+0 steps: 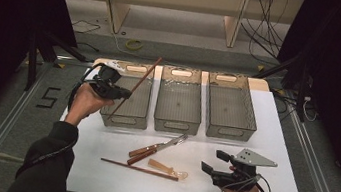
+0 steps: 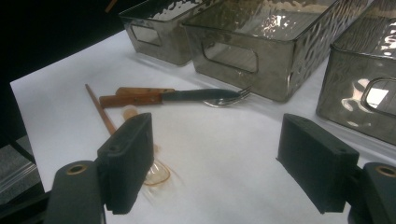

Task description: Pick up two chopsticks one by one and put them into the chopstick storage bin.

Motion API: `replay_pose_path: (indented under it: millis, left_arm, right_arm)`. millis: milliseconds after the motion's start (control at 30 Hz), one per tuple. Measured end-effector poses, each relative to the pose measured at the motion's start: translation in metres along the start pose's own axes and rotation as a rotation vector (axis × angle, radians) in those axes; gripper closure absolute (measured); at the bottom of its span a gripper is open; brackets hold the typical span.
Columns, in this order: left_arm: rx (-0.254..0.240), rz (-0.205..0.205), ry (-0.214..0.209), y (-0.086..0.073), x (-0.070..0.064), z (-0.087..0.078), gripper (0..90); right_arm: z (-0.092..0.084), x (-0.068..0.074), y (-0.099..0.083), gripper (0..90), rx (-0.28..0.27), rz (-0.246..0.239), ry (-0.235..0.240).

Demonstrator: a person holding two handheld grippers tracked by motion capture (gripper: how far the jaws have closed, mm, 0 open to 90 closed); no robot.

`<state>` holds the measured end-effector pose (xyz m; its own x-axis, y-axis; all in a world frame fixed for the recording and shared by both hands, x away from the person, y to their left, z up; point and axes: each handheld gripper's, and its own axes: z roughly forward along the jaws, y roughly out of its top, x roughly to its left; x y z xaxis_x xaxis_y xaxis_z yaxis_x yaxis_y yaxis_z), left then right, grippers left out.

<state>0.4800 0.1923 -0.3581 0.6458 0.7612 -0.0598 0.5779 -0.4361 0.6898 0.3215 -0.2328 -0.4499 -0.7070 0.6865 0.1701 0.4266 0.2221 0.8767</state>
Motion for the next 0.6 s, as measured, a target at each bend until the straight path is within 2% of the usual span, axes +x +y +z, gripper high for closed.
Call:
replay_pose_path:
  millis: [167,433,600]
  left_arm:
    - [-0.003,-0.045,0.028,0.001,0.016,0.007,84.3]
    - [-0.021,-0.099,0.062,0.002,0.032,0.015,84.3]
    - [-0.007,-0.128,0.083,0.000,0.040,0.023,84.3]
  right_arm:
    - [0.000,0.000,0.000,27.4,0.002,0.002,0.000]
    - [0.000,0.000,0.000,27.4,0.003,0.001,0.003]
    - [0.001,-0.001,0.000,27.4,0.004,0.001,0.005]
